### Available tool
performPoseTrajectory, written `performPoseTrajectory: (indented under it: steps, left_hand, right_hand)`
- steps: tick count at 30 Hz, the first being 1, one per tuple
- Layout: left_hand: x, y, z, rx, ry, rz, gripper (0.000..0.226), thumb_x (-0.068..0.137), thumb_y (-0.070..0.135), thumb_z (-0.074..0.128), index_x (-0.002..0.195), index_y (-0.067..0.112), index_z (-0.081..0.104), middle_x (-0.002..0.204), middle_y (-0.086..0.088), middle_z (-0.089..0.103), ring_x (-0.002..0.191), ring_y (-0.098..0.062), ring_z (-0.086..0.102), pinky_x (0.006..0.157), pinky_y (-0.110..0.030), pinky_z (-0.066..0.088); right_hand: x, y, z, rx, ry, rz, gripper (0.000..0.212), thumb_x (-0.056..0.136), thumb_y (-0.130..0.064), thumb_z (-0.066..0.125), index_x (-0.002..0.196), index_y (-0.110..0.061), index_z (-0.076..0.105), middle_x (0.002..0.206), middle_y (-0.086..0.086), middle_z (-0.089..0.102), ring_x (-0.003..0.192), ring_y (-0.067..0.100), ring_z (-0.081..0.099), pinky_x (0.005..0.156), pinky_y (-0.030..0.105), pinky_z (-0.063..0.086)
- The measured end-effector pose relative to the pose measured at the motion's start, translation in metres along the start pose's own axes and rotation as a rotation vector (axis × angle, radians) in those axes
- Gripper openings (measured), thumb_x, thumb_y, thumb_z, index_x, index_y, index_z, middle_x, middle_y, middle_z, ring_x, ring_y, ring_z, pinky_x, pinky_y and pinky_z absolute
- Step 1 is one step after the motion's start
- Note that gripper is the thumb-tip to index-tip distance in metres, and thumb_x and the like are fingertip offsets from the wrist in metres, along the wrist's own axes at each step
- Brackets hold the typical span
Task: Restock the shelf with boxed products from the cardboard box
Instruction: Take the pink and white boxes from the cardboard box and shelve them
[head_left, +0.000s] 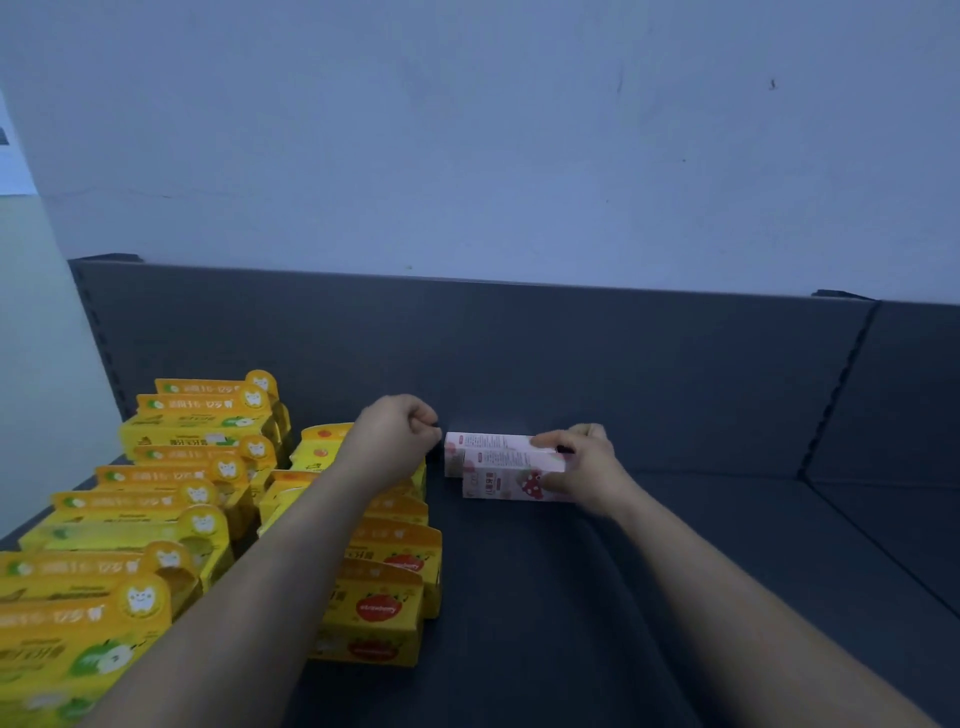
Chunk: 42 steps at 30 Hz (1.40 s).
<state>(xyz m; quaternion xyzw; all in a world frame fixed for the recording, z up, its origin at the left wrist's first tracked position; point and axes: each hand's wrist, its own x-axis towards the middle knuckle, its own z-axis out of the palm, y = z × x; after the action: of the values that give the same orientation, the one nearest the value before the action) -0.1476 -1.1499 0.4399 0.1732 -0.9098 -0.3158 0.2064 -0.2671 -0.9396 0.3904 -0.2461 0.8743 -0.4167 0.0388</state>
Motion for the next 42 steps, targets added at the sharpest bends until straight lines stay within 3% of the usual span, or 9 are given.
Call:
performPoseTrajectory:
  steps: [3, 7, 13, 18, 23, 27, 32, 42]
  left_hand:
    - [-0.008, 0.004, 0.004, 0.131, -0.009, 0.065, 0.015, 0.089, 0.028, 0.061, 0.102, 0.021, 0.064, 0.088, 0.01, 0.063, 0.084, -0.01, 0.059, 0.077, -0.035, 0.055]
    - [-0.021, 0.017, 0.009, 0.202, -0.012, 0.145, 0.021, 0.09, 0.034, 0.058, 0.105, 0.021, 0.063, 0.097, 0.007, 0.065, 0.088, -0.011, 0.058, 0.076, -0.033, 0.053]
    - [-0.039, 0.053, 0.034, 0.217, -0.091, 0.261, 0.033, 0.091, 0.04, 0.057, 0.12, 0.025, 0.059, 0.122, 0.007, 0.062, 0.111, -0.013, 0.056, 0.091, -0.034, 0.048]
    - [-0.064, 0.089, 0.07, 0.195, -0.197, 0.367, 0.022, 0.087, 0.048, 0.053, 0.103, 0.034, 0.06, 0.104, 0.011, 0.065, 0.102, -0.014, 0.06, 0.086, -0.036, 0.049]
    - [-0.107, 0.147, 0.114, 0.079, -0.286, 0.502, 0.031, 0.088, 0.043, 0.059, 0.114, 0.027, 0.061, 0.116, 0.009, 0.064, 0.108, -0.012, 0.057, 0.094, -0.036, 0.046]
    - [-0.153, 0.206, 0.156, 0.002, -0.4, 0.61, 0.032, 0.09, 0.042, 0.057, 0.118, 0.026, 0.06, 0.121, 0.011, 0.061, 0.113, -0.01, 0.054, 0.097, -0.032, 0.044]
    - [-0.228, 0.292, 0.214, -0.047, -0.512, 0.773, 0.032, 0.091, 0.042, 0.055, 0.119, 0.025, 0.059, 0.119, 0.011, 0.062, 0.114, -0.011, 0.055, 0.097, -0.032, 0.044]
    - [-0.408, 0.423, 0.348, -0.099, -0.818, 1.007, 0.03, 0.091, 0.042, 0.056, 0.115, 0.026, 0.061, 0.115, 0.011, 0.064, 0.106, -0.009, 0.059, 0.091, -0.033, 0.049]
  right_hand:
    - [-0.008, -0.002, -0.006, -0.016, 0.04, -0.014, 0.054, 0.078, -0.015, 0.078, 0.127, -0.023, 0.059, 0.131, -0.001, 0.035, 0.128, 0.017, 0.033, 0.101, 0.016, 0.027]
    - [-0.024, -0.003, -0.027, -0.176, 0.076, -0.095, 0.064, 0.083, -0.029, 0.072, 0.141, -0.021, 0.046, 0.146, 0.0, 0.042, 0.139, 0.019, 0.029, 0.115, 0.031, 0.024]
    - [-0.073, 0.002, -0.061, -0.442, 0.127, -0.102, 0.062, 0.09, -0.038, 0.061, 0.146, -0.022, 0.038, 0.15, -0.004, 0.039, 0.146, 0.02, 0.017, 0.119, 0.04, 0.015]
    - [-0.131, 0.025, -0.089, -0.493, 0.171, -0.025, 0.061, 0.093, -0.043, 0.055, 0.147, -0.024, 0.034, 0.153, -0.005, 0.034, 0.147, 0.017, 0.014, 0.12, 0.041, 0.012]
    - [-0.205, 0.056, -0.132, -0.47, 0.261, 0.067, 0.06, 0.094, -0.042, 0.055, 0.148, -0.026, 0.033, 0.153, -0.006, 0.033, 0.146, 0.014, 0.017, 0.12, 0.036, 0.014]
    - [-0.279, 0.086, -0.179, -0.487, 0.319, 0.162, 0.059, 0.093, -0.037, 0.058, 0.146, -0.021, 0.038, 0.148, -0.003, 0.042, 0.137, 0.014, 0.035, 0.114, 0.028, 0.025]
    - [-0.39, 0.132, -0.243, -0.461, 0.417, 0.363, 0.059, 0.091, -0.036, 0.062, 0.144, -0.022, 0.042, 0.146, -0.007, 0.045, 0.134, 0.009, 0.04, 0.104, 0.015, 0.027]
    - [-0.62, 0.219, -0.317, -0.418, 0.496, 0.821, 0.058, 0.093, -0.036, 0.058, 0.146, -0.024, 0.038, 0.148, -0.006, 0.043, 0.134, 0.011, 0.04, 0.105, 0.021, 0.031]
